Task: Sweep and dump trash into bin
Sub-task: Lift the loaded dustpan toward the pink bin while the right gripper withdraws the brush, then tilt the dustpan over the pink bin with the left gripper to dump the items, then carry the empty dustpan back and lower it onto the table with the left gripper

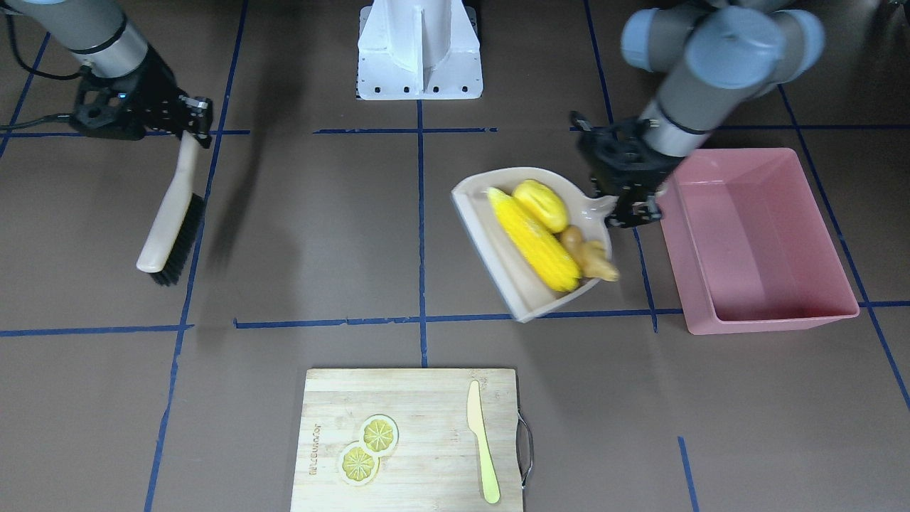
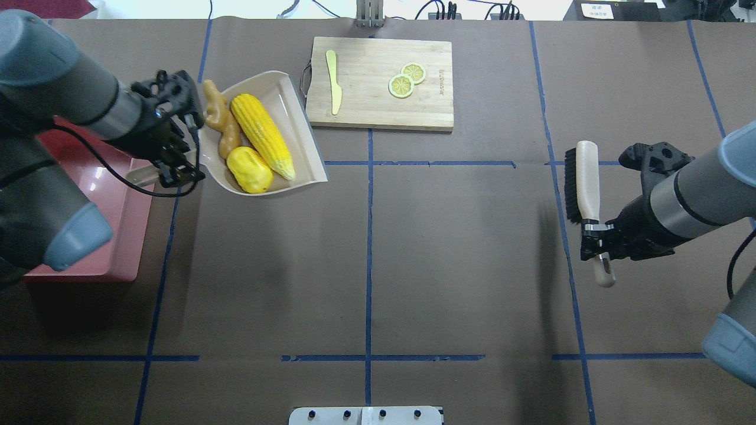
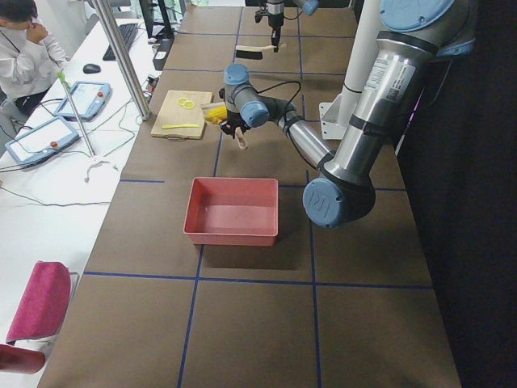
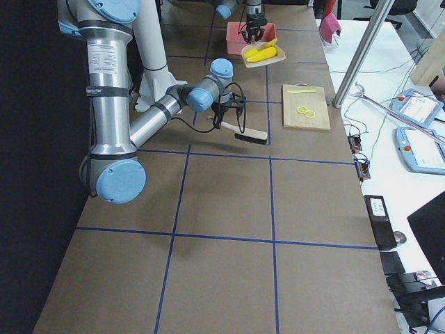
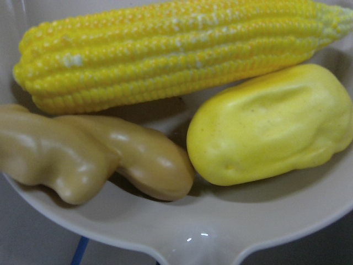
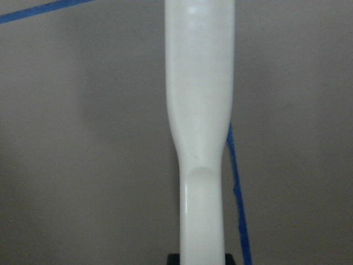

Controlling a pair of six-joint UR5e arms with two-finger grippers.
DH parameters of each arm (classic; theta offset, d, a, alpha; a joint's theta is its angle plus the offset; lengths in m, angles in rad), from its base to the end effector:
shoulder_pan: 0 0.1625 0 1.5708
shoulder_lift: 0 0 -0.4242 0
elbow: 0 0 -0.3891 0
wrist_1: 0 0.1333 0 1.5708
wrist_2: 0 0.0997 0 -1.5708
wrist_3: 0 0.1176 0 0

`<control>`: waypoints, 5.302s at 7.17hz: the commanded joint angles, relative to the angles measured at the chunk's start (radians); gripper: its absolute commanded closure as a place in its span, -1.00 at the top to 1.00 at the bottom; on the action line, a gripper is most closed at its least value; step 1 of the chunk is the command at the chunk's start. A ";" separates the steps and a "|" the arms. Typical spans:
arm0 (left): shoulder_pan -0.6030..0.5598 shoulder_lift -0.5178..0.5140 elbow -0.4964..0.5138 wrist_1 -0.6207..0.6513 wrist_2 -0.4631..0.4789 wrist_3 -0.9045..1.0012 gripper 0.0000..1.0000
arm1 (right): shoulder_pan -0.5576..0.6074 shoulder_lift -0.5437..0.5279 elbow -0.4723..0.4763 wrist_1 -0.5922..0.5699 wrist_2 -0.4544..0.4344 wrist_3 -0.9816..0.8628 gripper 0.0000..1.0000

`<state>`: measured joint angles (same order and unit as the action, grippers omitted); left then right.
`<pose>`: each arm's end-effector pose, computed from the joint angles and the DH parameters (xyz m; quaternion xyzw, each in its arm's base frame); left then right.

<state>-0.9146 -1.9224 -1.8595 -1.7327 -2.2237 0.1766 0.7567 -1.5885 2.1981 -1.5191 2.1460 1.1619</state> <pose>0.3137 -0.5088 0.3215 0.2891 0.3746 0.4672 0.7469 -0.2802 -0.3599 0.3805 -0.0527 -0.4076 0.0662 0.9092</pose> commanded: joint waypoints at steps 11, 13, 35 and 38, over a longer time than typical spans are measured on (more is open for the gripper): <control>-0.486 0.324 0.017 0.004 0.336 0.877 -0.84 | 0.148 -0.222 -0.032 0.002 0.002 -0.386 -0.97; -0.402 0.307 0.011 0.005 0.500 0.958 -0.84 | 0.150 -0.222 -0.037 0.002 0.024 -0.384 -0.97; 0.276 -0.245 0.200 0.283 0.243 0.321 -0.71 | 0.153 -0.208 -0.057 0.014 0.026 -0.341 -0.93; 0.296 -0.244 0.194 0.277 0.266 0.333 -0.72 | 0.153 -0.208 -0.057 0.020 0.025 -0.341 -0.93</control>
<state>-0.6257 -2.1663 -1.6634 -1.4527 -1.9615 0.5072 0.9096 -1.7963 2.1415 -1.5028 2.1717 0.8206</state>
